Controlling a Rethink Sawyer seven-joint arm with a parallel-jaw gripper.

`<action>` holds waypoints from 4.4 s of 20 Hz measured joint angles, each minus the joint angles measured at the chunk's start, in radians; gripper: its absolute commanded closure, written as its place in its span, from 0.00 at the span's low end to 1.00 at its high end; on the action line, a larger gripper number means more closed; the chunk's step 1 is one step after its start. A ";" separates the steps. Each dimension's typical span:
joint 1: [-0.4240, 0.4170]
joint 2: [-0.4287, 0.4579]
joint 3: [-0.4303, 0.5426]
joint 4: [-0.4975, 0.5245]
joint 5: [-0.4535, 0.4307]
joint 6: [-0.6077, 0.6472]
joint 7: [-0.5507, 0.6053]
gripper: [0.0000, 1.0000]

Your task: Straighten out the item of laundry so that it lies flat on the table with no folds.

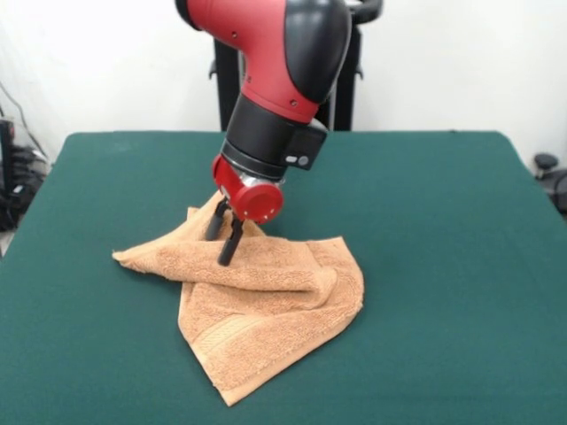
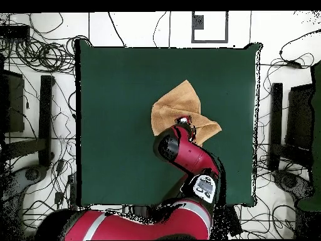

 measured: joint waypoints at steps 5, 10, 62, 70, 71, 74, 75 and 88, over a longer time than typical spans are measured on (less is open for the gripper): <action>-0.008 0.001 0.000 0.000 0.000 0.000 0.000 0.00; -0.008 0.001 0.000 0.000 -0.004 0.000 0.000 0.00; 0.136 0.046 -0.140 -0.018 -0.046 0.085 0.000 1.00; 0.171 0.060 -0.177 -0.032 -0.046 0.122 0.000 1.00; 0.176 0.064 -0.182 -0.035 -0.046 0.124 0.000 1.00; 0.191 0.078 -0.193 -0.042 -0.046 0.132 0.000 1.00; 0.196 0.084 -0.198 -0.046 -0.046 0.134 0.000 1.00; 0.260 0.144 -0.269 -0.088 -0.046 0.182 0.000 1.00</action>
